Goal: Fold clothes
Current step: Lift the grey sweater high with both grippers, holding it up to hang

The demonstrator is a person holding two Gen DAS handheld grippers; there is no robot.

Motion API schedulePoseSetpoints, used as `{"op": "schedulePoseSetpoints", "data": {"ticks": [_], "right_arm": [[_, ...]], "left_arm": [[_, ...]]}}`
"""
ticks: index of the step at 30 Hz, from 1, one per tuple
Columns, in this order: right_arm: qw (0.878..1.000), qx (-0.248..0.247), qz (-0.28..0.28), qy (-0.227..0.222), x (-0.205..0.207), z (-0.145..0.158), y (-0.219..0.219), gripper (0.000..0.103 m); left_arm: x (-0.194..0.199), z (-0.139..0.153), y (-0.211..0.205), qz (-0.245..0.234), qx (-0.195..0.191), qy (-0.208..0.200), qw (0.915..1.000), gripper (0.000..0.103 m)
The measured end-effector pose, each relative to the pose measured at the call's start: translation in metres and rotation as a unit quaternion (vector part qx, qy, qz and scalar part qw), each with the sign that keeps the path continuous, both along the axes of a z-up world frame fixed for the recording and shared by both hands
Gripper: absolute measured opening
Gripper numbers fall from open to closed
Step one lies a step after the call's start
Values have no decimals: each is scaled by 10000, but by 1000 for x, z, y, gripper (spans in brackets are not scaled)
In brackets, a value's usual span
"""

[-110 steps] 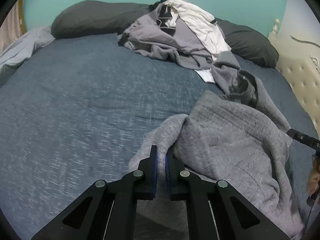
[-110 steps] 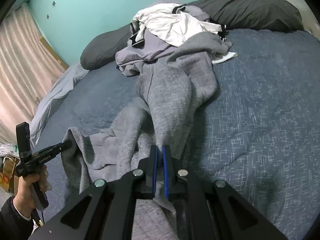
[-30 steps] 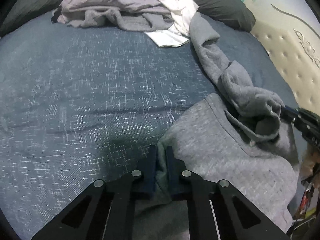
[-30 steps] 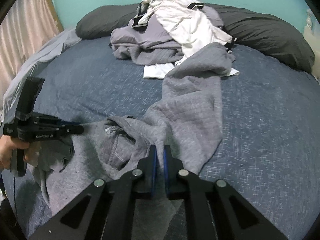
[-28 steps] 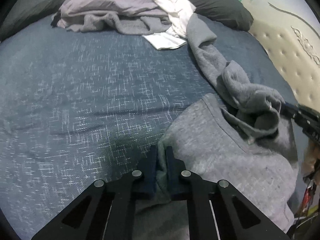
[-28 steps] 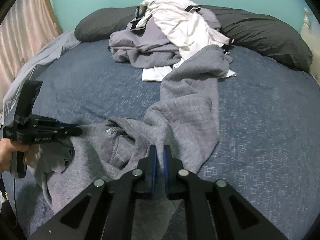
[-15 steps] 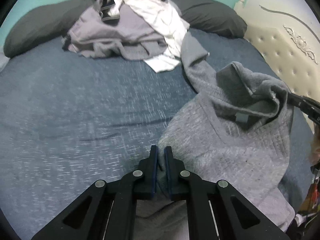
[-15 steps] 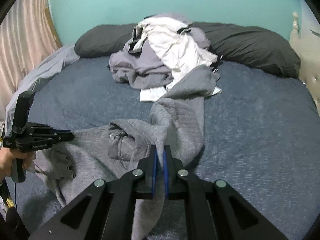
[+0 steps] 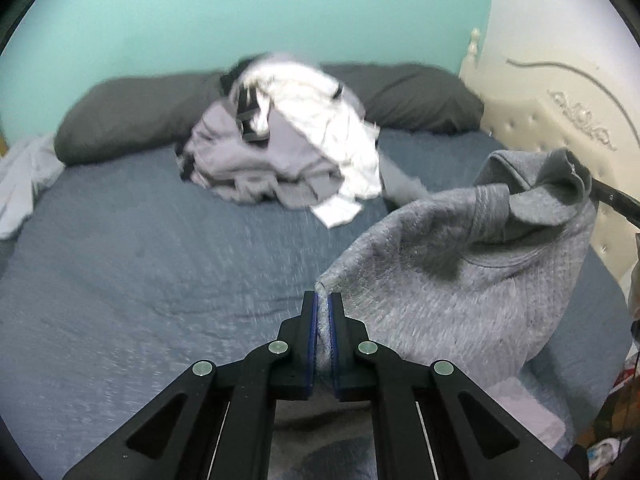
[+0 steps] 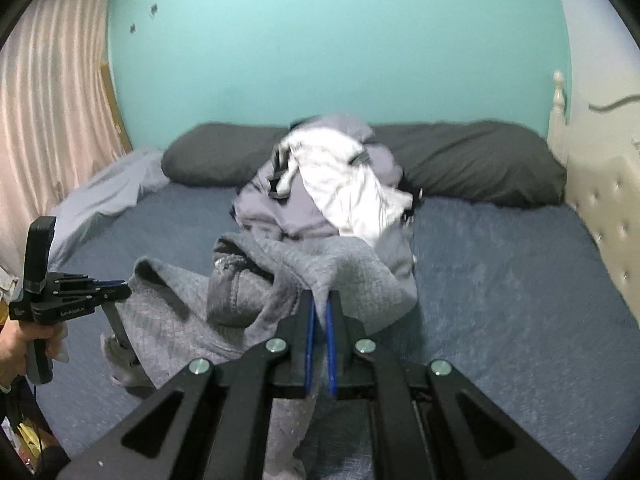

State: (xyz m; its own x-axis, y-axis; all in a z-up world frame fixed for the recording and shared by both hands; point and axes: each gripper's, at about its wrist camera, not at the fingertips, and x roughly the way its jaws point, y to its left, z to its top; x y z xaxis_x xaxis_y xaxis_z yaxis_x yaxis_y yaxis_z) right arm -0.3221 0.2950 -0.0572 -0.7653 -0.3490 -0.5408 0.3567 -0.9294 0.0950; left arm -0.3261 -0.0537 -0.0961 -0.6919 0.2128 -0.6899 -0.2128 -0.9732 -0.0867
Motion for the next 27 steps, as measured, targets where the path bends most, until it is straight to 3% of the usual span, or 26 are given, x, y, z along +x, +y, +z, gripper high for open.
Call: {"op": "schedulePoseSetpoints", "data": {"ticks": [6,15,27], "right_arm": [[9985,-85,45,534,44,76,-3,5],[9918,-224,81,1255,114,173,-1,5],[9786,-327,150,2025,209,265,0,5]], "left_arm": [[45,85,-6,104,18,676,9977,5],[117,202,-18,311,-86,1561,9872,5],[217,324,-14,446,-281,2513,9665,5]]}}
